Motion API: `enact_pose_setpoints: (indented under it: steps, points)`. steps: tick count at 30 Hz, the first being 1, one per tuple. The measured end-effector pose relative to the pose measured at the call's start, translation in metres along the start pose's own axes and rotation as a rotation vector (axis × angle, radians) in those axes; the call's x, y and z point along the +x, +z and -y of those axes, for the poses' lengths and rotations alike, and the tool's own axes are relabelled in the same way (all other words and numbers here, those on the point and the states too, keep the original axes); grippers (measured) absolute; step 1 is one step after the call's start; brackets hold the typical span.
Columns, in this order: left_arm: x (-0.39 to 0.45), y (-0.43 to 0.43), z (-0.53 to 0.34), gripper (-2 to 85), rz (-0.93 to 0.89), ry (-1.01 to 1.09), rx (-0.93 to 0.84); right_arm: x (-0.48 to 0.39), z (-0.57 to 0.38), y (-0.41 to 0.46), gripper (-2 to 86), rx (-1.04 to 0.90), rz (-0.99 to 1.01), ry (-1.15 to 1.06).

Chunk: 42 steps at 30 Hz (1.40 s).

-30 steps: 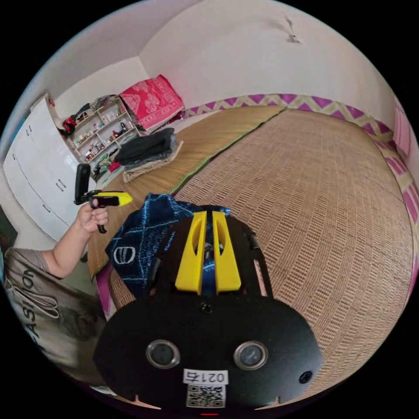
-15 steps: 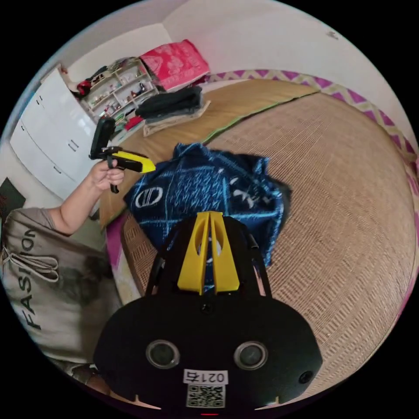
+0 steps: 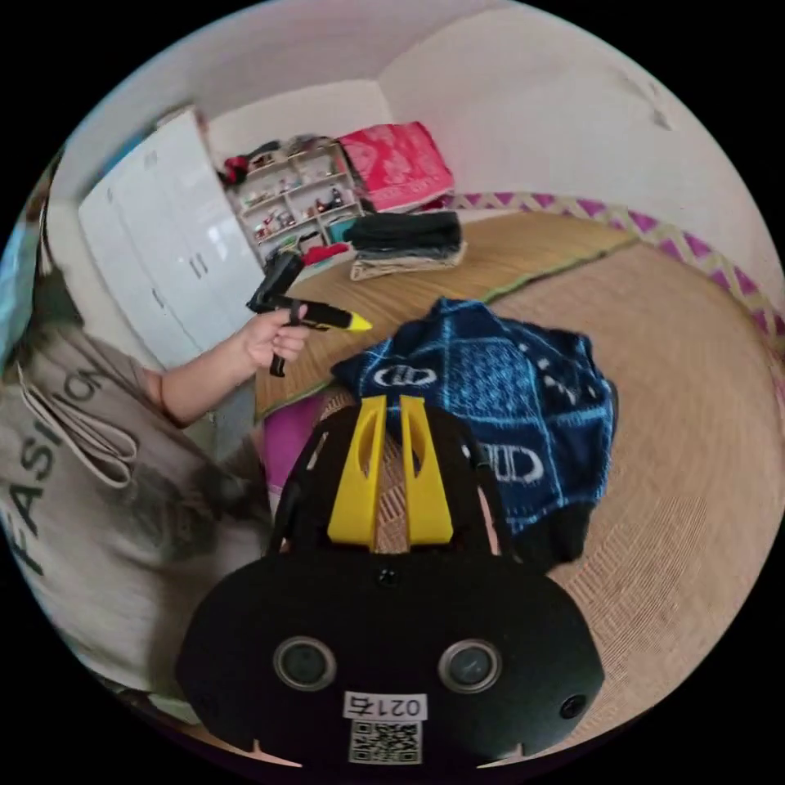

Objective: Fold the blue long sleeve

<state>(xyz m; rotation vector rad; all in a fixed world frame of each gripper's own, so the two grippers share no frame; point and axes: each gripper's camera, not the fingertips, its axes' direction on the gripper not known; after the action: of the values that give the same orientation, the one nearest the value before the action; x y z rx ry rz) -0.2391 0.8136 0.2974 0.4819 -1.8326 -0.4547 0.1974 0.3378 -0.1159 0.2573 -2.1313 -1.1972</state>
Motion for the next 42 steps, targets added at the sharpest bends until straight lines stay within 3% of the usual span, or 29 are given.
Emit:
enact_pose_setpoints:
  steps: [3, 8, 13, 18, 20, 26, 28, 31, 33, 35, 38, 40, 42]
  points:
    - [-0.003, -0.030, -0.018, -1.0, -0.062, -0.020, 0.066, -0.092, 0.032, 0.067, 12.5, -0.177, -0.273, -0.316]
    - [-0.004, -0.054, -0.044, -1.0, -0.071, -0.020, 0.054, -0.153, 0.042, 0.154, 9.4, -0.403, -0.534, -0.586]
    - [-0.022, -0.048, -0.062, -0.9, -0.031, -0.041, 0.039, -0.191, 0.047, 0.169, 5.4, -0.398, -0.599, -0.683]
    - [-0.027, -0.040, -0.070, -0.9, -0.016, -0.013, 0.021, -0.217, -0.010, 0.170, 4.9, -0.480, -0.894, -1.011]
    - [-0.019, -0.033, -0.067, -0.9, 0.025, 0.013, -0.018, -0.204, -0.037, 0.157, 4.9, -0.517, -0.931, -1.036]
    - [-0.019, -0.028, -0.058, -0.9, 0.009, 0.016, -0.048, -0.123, -0.134, 0.104, 4.8, -0.679, -0.976, -0.866]
    - [-0.019, -0.028, -0.057, -0.9, 0.011, 0.017, -0.043, -0.116, -0.155, 0.090, 5.0, -0.640, -0.963, -0.786]
    - [-0.017, -0.028, -0.054, -0.9, 0.016, 0.023, -0.039, -0.108, -0.159, 0.053, 6.1, -0.504, -0.827, -0.426]
    - [-0.017, -0.028, -0.054, -0.9, 0.013, 0.022, -0.033, -0.075, -0.167, 0.007, 7.0, -0.301, -0.620, -0.004]
    - [-0.018, -0.028, -0.052, -0.9, 0.006, 0.018, -0.030, -0.041, -0.189, -0.009, 7.4, -0.199, -0.487, 0.262]
    - [-0.018, -0.025, -0.048, -0.9, 0.012, 0.016, -0.039, 0.005, -0.234, -0.020, 7.9, -0.064, -0.317, 0.503]
    - [-0.018, -0.023, -0.047, -0.9, 0.016, 0.015, -0.042, 0.017, -0.257, -0.024, 8.7, -0.043, -0.268, 0.496]
    - [-0.019, -0.023, -0.046, -0.9, 0.011, 0.013, -0.035, 0.002, -0.280, -0.016, 11.2, -0.131, -0.264, 0.261]
